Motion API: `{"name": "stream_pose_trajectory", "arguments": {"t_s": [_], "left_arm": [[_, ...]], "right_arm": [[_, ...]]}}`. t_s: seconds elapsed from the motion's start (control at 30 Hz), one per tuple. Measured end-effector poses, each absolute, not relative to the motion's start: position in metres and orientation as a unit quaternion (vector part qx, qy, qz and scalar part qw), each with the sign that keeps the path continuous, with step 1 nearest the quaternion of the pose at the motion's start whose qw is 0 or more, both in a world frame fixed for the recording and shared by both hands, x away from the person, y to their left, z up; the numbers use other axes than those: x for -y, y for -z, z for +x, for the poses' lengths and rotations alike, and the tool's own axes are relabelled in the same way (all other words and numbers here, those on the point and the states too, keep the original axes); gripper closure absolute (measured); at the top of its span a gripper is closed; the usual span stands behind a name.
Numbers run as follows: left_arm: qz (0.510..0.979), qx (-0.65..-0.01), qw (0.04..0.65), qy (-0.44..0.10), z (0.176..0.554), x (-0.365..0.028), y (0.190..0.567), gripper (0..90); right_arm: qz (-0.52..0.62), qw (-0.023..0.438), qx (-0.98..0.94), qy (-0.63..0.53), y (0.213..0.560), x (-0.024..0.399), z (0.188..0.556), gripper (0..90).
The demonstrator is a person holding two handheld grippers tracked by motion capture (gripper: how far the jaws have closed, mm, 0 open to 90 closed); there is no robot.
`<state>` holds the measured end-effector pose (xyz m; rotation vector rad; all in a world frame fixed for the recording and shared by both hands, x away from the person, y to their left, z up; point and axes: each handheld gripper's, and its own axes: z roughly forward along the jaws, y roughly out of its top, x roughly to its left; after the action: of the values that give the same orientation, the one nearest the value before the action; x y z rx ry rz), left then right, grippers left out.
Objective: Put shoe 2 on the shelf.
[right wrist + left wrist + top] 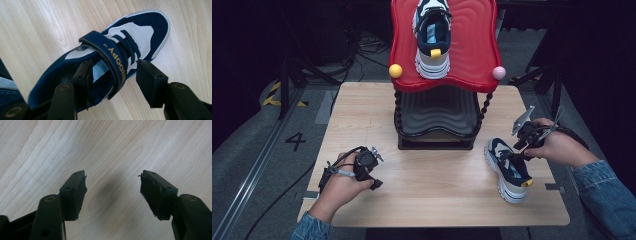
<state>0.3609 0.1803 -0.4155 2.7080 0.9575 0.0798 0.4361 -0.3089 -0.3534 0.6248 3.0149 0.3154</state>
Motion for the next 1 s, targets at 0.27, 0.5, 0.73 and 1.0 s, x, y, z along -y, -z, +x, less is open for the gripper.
{"name": "stream_pose_trajectory", "arguments": {"t_s": [0.27, 0.5, 0.73, 1.0], "left_arm": [[0.929, -0.338, 0.154, -0.016, 0.359, -0.184, 0.423, 37.3], [0.927, -0.343, 0.155, -0.011, 0.359, -0.189, 0.425, 37.0], [0.925, -0.345, 0.157, -0.009, 0.358, -0.193, 0.424, 37.0], [0.925, -0.343, 0.165, -0.010, 0.359, -0.195, 0.422, 36.9]], "right_arm": [[0.190, 0.006, -0.978, -0.086, 0.362, 0.303, 0.441, 56.9], [0.176, 0.004, -0.983, -0.058, 0.377, 0.299, 0.444, 64.7], [0.155, 0.016, -0.986, -0.053, 0.370, 0.298, 0.444, 74.2], [0.199, 0.028, -0.976, -0.082, 0.319, 0.303, 0.435, 75.2]]}}
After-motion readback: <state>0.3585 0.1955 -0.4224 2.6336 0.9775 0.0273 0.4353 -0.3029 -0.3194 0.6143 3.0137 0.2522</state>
